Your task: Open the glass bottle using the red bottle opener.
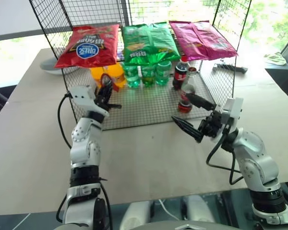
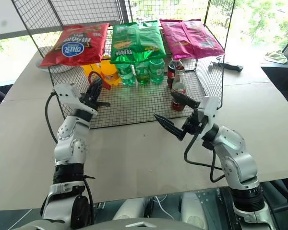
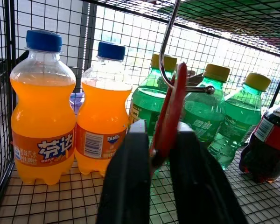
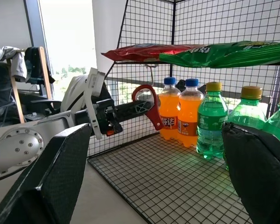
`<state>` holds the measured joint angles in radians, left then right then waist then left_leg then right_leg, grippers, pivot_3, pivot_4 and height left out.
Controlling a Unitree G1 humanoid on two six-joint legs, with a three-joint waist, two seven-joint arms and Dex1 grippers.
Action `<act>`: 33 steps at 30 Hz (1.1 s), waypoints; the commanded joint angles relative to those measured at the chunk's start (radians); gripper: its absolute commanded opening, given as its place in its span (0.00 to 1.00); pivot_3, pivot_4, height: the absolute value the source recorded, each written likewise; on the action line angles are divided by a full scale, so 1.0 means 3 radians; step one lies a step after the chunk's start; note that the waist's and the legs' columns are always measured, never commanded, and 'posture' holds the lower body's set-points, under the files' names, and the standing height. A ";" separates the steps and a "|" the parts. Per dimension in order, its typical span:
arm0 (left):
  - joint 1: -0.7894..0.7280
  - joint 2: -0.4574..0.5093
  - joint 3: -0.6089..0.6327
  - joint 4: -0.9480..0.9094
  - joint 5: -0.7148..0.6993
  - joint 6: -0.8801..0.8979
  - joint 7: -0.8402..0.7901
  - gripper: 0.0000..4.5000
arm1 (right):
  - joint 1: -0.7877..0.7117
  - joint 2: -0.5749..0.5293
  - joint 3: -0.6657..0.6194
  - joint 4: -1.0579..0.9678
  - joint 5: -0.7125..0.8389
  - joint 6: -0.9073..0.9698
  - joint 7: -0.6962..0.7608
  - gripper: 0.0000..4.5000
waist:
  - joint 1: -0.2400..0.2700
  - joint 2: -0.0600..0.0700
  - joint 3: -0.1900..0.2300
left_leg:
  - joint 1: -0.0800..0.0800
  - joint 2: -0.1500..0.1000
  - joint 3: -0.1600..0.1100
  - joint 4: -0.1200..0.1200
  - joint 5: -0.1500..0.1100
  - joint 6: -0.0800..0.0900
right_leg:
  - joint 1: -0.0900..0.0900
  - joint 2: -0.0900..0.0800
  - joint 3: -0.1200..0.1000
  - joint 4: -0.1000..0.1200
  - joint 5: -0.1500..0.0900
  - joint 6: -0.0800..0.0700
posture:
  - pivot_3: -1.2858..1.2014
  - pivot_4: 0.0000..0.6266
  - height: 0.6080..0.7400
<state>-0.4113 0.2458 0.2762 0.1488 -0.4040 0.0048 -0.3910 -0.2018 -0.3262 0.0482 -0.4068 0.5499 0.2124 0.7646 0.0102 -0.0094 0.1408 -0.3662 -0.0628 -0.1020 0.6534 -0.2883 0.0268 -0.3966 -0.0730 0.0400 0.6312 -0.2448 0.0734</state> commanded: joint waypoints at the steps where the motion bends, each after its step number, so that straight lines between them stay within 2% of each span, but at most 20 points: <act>1: 0.0007 -0.0006 0.0073 -0.0163 -0.0149 -0.0040 -0.0052 0.01 | -0.0007 0.0011 -0.0018 -0.0046 0.0012 -0.0067 -0.0001 1.00 | 0.0000 0.0000 0.0000 | 0.0000 0.0000 0.0000 0.0000 0.0000 0.0000 | 0.0000 0.0000 0.0000 0.0000 0.0000 0.0000 | 0.52 0.24 1.00; 7: 0.0076 -0.0123 0.0170 -0.0445 -0.0838 0.0370 -0.0207 0.01 | -0.0013 0.0022 0.0006 -0.0006 -0.0007 -0.0088 0.0012 1.00 | -0.0005 0.0000 0.0000 | 0.0000 0.0001 0.0000 0.0000 0.0000 0.0000 | 0.0000 0.0000 0.0001 0.0001 0.0000 0.0000 | 0.52 0.24 1.00; 14: 0.0197 -0.0154 0.0224 -0.0616 -0.1604 0.1116 -0.0338 0.01 | -0.0038 0.0040 0.0017 0.0027 -0.0037 -0.0110 0.0017 1.00 | -0.0009 0.0000 0.0000 | 0.0001 0.0000 0.0000 0.0002 0.0000 0.0000 | 0.0000 0.0000 0.0001 0.0003 0.0000 0.0000 | 0.52 0.24 1.00; 24: 0.0242 -0.0114 0.0252 -0.0772 -0.2245 0.1822 -0.0448 0.01 | -0.0075 0.0029 0.0033 0.0042 -0.0083 0.0009 -0.0098 1.00 | 0.0013 -0.0002 -0.0001 | 0.0009 -0.0001 -0.0002 0.0003 0.0004 -0.0006 | 0.0004 0.0000 0.0000 0.0015 0.0000 0.0000 | 0.52 0.24 1.00; 30: 0.0357 0.0059 0.0038 -0.0950 -0.2475 0.2358 -0.0662 0.01 | -0.0149 -0.0033 0.0070 -0.0087 0.0140 0.0770 -0.0374 1.00 | 0.0008 -0.0002 0.0000 | 0.0008 -0.0003 -0.0004 0.0003 0.0004 -0.0006 | 0.0002 0.0000 0.0001 0.0016 -0.0001 -0.0001 | 0.52 0.24 1.00; 33: 0.0348 0.0153 -0.0086 -0.0979 -0.2466 0.2520 -0.0796 0.01 | -0.0224 -0.0173 0.0124 -0.0230 0.0379 0.1367 -0.0446 1.00 | -0.0009 -0.0002 0.0001 | 0.0006 -0.0003 -0.0004 0.0002 0.0004 -0.0007 | 0.0002 0.0000 0.0001 0.0016 -0.0001 -0.0001 | 0.52 0.24 1.00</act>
<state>-0.2994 0.2733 0.2635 -0.0989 -1.1257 0.7384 -0.5958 -0.2405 -0.3550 0.0792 -0.4052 0.6081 0.5305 0.6444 0.0077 -0.0099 0.1410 -0.3644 -0.0635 -0.1033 0.6538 -0.2871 0.0249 -0.3961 -0.0729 0.0405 0.6360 -0.2451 0.0730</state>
